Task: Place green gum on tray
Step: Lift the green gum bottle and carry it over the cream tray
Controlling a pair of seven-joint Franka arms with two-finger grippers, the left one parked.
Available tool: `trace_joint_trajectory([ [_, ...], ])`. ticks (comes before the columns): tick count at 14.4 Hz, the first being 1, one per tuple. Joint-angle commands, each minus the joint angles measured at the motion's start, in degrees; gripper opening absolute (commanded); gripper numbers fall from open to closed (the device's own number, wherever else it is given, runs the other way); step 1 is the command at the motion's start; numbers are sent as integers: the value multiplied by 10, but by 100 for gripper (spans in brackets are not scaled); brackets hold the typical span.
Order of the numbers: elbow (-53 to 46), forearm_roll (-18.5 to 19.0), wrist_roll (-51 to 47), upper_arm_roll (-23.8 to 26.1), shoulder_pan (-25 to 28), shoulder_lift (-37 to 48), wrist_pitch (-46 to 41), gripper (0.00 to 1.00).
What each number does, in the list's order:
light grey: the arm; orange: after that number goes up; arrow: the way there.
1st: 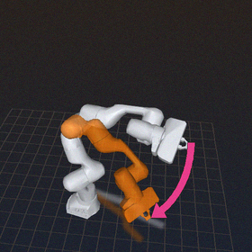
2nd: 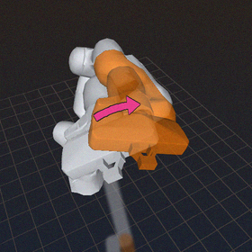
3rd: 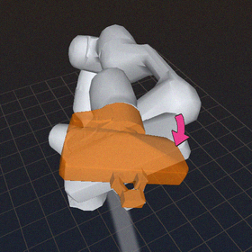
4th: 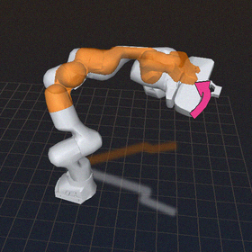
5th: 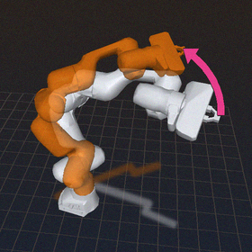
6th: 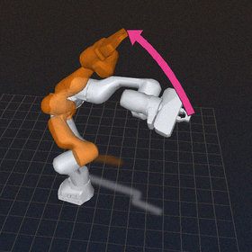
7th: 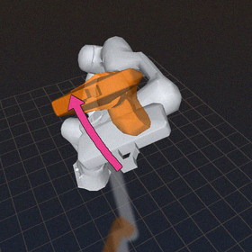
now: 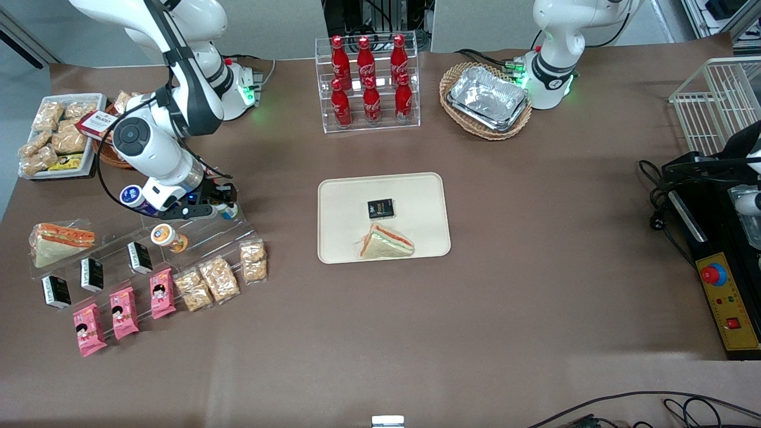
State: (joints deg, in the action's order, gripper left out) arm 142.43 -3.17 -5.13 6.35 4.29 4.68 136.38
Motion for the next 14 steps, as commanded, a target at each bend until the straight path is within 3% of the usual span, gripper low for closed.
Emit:
trace_joint_trajectory([
  [1, -51, -5, 27, -8, -3, 44, -92, 0],
  [6, -247, -12, 21, -19, -3, 41, -337, 0],
  [9, -315, -22, 14, -13, -1, 39, -404, 0],
  [10, -321, -41, -11, -8, 3, 42, -410, 0],
  [11, -327, -58, -56, 12, 3, 42, -412, 0],
  [14, -336, -61, -194, 108, 2, 39, -408, 0],
])
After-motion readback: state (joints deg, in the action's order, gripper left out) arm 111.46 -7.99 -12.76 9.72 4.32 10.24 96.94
